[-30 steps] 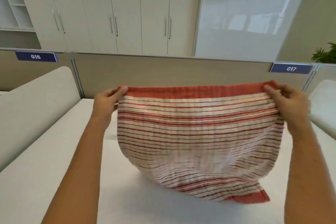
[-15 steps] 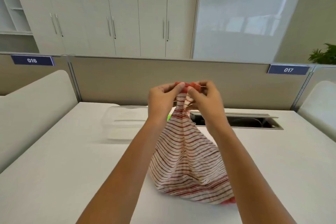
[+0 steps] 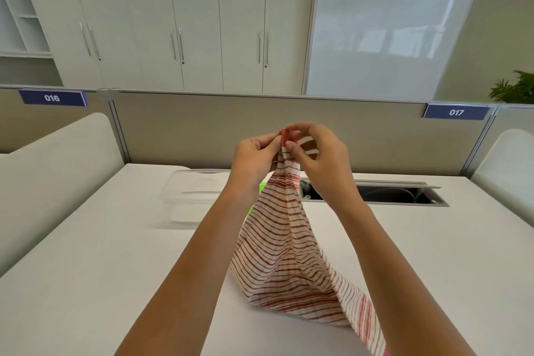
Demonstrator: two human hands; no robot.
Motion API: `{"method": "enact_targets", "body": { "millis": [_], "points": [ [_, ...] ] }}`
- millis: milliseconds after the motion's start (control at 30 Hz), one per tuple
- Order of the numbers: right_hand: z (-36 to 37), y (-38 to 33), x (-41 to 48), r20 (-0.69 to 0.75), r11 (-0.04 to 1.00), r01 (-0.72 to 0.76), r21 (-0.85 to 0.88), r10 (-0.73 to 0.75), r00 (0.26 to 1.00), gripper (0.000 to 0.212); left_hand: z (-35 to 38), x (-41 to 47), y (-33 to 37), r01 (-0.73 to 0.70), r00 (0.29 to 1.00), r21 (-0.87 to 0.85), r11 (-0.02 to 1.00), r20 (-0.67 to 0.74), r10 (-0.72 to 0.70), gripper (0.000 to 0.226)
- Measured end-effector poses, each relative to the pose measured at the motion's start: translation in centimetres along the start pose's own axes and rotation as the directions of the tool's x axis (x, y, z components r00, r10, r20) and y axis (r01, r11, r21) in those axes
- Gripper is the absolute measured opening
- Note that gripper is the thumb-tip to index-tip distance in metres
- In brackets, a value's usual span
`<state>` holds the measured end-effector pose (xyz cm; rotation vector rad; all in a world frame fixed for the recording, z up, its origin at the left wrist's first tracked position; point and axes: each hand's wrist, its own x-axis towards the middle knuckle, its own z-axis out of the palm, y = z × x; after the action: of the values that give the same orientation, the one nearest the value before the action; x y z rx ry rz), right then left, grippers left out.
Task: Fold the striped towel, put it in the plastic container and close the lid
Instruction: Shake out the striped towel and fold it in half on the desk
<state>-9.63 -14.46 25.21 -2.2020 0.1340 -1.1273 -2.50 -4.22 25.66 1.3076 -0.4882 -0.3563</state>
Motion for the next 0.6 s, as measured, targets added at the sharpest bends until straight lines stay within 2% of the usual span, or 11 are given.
{"method": "enact_targets", "body": {
  "millis": [133,333,600],
  "points": [
    [-0.5,0.1,0.7,0.000,0.999,-0.013,0.038,0.013,1.000,0.020,-0.3,0.1,0.0,0.008,1.000,-0.067,0.998,0.005,-0.008,0.018],
    [-1.4,0.1,1.4,0.116,0.997,-0.043,0.060,0.036,0.993,0.020,-0.9,0.1,-0.1,0.020,1.000,-0.143,0.990,0.016,-0.018,0.009],
    [-2.3,0.2,2.4,0.166,1.000,0.013,0.003,-0.014,0.986,0.027,-0.8,-0.2,0.8,-0.111,0.993,-0.023,0.994,0.034,0.112,0.019]
  ]
}}
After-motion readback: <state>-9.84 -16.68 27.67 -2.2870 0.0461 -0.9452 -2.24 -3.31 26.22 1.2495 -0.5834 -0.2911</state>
